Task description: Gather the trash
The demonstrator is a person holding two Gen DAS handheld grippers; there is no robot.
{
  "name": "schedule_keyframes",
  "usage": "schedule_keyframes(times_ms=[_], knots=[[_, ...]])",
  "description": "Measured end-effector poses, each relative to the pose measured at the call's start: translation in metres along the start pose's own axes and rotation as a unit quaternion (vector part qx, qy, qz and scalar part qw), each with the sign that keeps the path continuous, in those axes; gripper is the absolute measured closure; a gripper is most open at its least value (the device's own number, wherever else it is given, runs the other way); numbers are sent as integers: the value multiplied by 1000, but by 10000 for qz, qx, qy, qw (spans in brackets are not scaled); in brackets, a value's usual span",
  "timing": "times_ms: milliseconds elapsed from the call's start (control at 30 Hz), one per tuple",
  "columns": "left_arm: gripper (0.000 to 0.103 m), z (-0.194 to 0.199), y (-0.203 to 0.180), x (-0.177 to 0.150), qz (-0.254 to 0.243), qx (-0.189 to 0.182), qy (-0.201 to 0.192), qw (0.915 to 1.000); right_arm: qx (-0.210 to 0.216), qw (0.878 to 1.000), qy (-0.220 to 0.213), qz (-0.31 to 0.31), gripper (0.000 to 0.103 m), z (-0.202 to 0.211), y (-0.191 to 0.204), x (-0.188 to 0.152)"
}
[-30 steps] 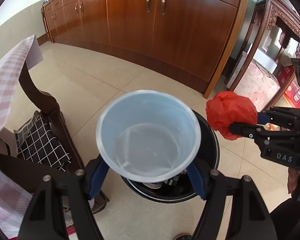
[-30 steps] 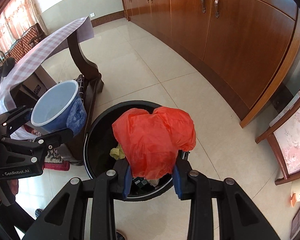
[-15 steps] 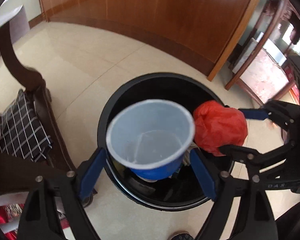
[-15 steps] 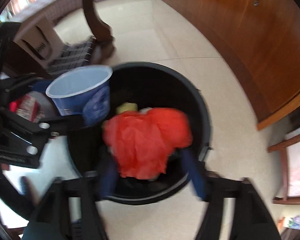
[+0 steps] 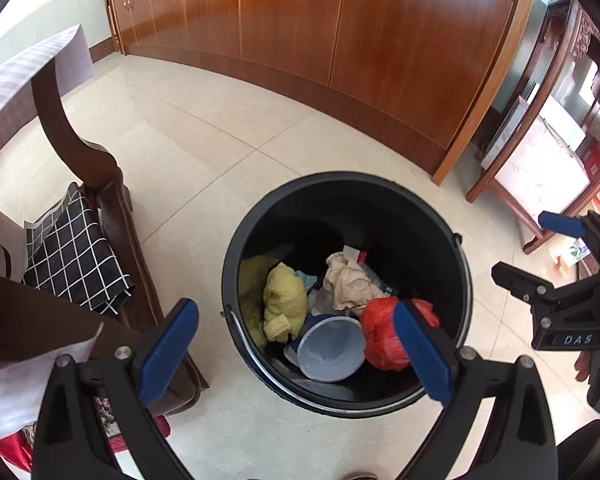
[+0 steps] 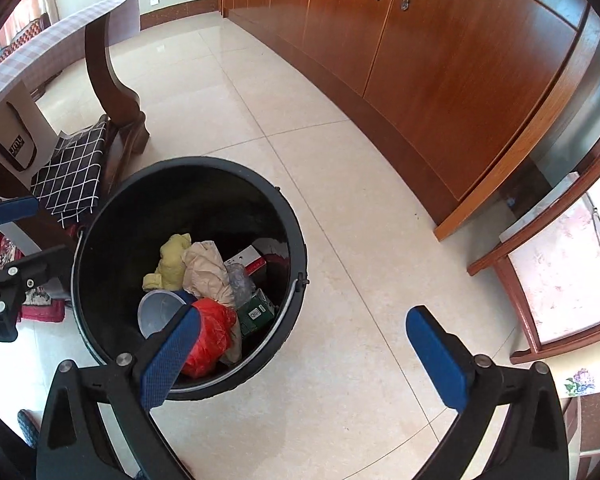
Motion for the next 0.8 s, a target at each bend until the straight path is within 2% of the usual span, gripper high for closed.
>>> schedule_keyframes(times_ms=[433,700,800], knots=[[4,62,18,-3,153,86,-402,9990,48,9985,-536,80,0,69,30,4],[4,124,41,-16,175,409,-651,9969,176,9953,-950,-3,0,130,78,-5],[4,154,59,-26,348,578,-801,9945,185,9932,-1143,-78,0,159,101,-9]])
Point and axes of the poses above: each gripper's, at about its wrist camera, not at the fingertips, and z roughly against the way its jaws point, y to its left, x to its top, the point moved 5 cm from there along -z, roughly the way its jaws point, and after that the axes turned 14 degrees about x, right-handed, at the moved point
